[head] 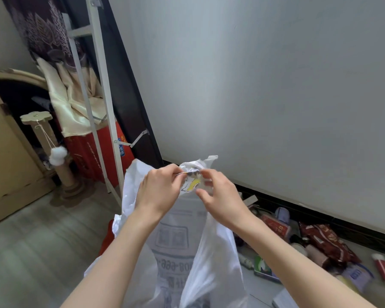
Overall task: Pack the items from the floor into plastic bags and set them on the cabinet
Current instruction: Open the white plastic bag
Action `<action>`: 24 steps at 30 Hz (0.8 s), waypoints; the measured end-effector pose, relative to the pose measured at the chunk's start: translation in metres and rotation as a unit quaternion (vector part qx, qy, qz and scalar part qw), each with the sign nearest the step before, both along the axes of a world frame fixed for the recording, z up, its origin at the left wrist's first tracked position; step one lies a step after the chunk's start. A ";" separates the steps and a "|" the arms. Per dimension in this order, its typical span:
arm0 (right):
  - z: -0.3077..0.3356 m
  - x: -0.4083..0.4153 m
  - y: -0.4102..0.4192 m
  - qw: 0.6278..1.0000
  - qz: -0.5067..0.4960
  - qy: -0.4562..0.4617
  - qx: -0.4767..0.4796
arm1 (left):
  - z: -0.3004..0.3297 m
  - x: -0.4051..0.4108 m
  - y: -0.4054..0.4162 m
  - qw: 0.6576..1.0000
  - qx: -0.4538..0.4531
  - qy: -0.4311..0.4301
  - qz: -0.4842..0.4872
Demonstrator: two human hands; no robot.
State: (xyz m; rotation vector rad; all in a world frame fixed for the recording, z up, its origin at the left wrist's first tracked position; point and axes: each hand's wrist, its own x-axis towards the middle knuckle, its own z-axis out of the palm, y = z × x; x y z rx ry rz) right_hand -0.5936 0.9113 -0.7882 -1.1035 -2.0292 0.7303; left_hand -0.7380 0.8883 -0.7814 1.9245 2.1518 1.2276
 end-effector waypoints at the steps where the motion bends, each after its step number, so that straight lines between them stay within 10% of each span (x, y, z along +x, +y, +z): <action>1: -0.002 0.004 0.005 1.000 -0.013 -0.007 0.014 | 0.000 -0.001 -0.001 0.999 -0.002 -0.020 -0.032; 9: -0.008 0.021 0.031 0.971 -0.052 -0.091 0.213 | 0.019 -0.001 -0.015 0.981 0.020 -0.079 -0.178; 18: 0.001 0.035 0.038 0.985 -0.044 -0.037 0.164 | 0.006 -0.025 -0.009 0.988 0.023 0.139 0.068; 24: 0.005 0.026 0.032 0.996 0.023 0.046 0.079 | -0.003 0.026 -0.008 0.974 0.049 0.132 -0.176</action>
